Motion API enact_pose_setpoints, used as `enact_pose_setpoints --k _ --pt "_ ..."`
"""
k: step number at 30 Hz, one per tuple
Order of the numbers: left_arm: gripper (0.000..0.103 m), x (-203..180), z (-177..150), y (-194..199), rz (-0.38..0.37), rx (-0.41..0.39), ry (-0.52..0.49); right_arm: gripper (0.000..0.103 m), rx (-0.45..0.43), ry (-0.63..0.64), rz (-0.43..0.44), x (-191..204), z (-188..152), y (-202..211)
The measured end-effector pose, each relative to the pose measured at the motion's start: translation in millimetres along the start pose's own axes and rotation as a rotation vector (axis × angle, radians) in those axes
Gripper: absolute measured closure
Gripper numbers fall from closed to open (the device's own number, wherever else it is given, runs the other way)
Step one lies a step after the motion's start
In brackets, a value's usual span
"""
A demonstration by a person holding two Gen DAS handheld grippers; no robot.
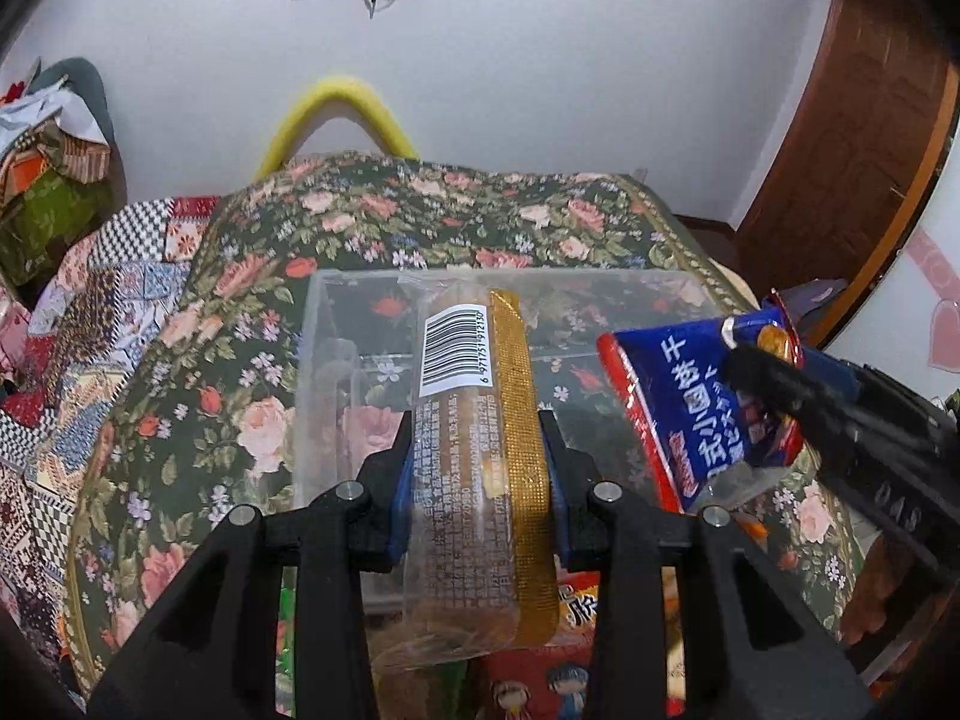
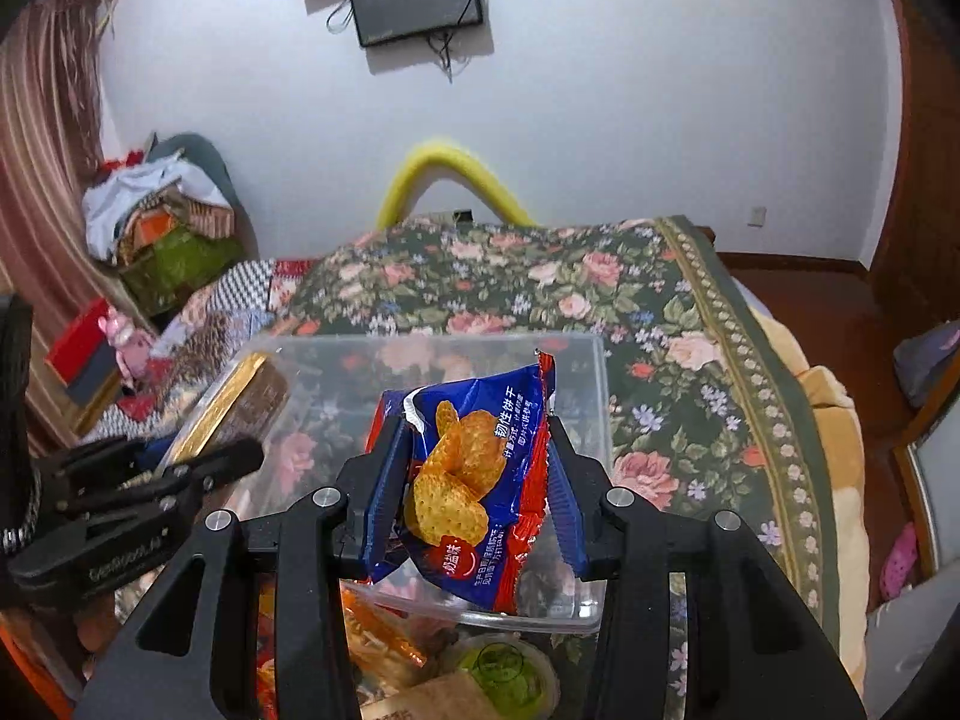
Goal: Organize snacks
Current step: 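Carry biscuit roll with left tool while right tool drops cracker bag into clear box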
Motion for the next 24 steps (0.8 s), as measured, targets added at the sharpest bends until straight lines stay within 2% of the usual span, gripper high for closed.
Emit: enact_pose_setpoints --k 7,8,9,14,17,19,24 --pt "0.067 -4.7 -8.3 -26.9 0.009 0.061 -0.040 0.062 0.085 -0.012 0.014 -1.8 -15.9 -22.9" --pt "0.070 -5.1 -9.3 -29.7 0.009 0.066 -0.043 0.062 0.094 -0.012 0.018 -1.8 -17.7 -24.2" --pt "0.074 -5.6 -9.3 -31.0 0.007 0.066 -0.046 0.062 0.102 -0.011 0.023 -1.4 -19.4 -25.1" --pt "0.074 -5.5 -4.4 -27.2 0.026 0.049 -0.060 0.062 0.112 0.016 0.007 -1.0 -23.4 -24.0" --pt "0.074 -4.0 -3.2 -18.8 0.035 0.034 -0.058 0.050 0.111 0.019 -0.003 -3.4 -21.9 -19.8" --pt "0.074 -2.1 -3.4 -11.8 0.033 0.033 -0.047 0.034 0.094 0.011 -0.014 -6.4 -19.0 -13.7" --pt "0.074 2.1 -0.8 7.3 0.053 0.012 -0.055 0.030 0.063 0.013 -0.015 -8.8 -12.7 7.1"
Point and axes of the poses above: each gripper's, at about its wrist camera, not at the fingertips, and y roughly against the way its jaws point, x to its left, z to its top, the point moved 9 cm from there along -y, roughly the way its jaws point, and after that the axes turned 8 degrees about -x, right-handed, at the moved point
